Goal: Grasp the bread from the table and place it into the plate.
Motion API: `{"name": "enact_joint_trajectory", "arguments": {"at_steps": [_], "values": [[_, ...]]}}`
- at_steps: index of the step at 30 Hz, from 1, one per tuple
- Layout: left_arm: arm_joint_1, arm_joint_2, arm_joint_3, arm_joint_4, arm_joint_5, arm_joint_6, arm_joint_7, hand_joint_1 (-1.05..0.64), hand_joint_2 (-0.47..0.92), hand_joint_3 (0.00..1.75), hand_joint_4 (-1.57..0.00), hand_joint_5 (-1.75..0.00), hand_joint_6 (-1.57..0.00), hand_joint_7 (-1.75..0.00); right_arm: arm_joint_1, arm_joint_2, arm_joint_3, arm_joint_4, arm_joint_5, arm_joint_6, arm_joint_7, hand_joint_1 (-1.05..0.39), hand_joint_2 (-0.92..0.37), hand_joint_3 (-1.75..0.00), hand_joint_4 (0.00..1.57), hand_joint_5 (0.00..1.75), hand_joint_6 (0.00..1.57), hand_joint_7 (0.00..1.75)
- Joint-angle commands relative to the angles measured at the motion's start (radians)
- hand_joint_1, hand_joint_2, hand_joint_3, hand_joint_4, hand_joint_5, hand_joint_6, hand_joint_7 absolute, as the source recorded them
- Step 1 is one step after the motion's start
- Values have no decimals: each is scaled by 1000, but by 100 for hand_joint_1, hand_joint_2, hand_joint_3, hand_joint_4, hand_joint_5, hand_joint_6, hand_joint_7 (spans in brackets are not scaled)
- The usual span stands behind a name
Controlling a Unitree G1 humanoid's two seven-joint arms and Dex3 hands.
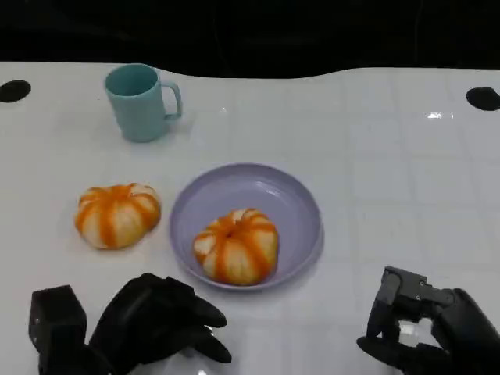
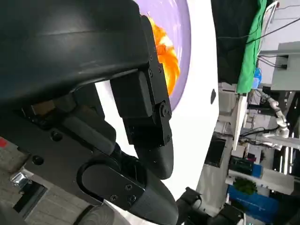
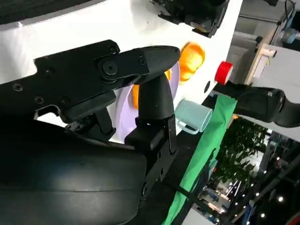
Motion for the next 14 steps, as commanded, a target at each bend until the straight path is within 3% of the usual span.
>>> {"name": "enact_joint_trajectory", "arguments": {"at_steps": [1, 14], "values": [[-11, 21, 13, 21, -4, -17, -8, -105, 76, 0, -157, -21, -156, 0, -16, 3, -15, 37, -1, -36, -10, -44, -92, -25, 84, 175, 66, 175], [-27, 21, 24, 45, 0, -24, -7, -105, 77, 1, -157, -22, -157, 0, -63, 19, -18, 112, -2, -68, -17, -45, -92, -24, 82, 175, 63, 175]]}}
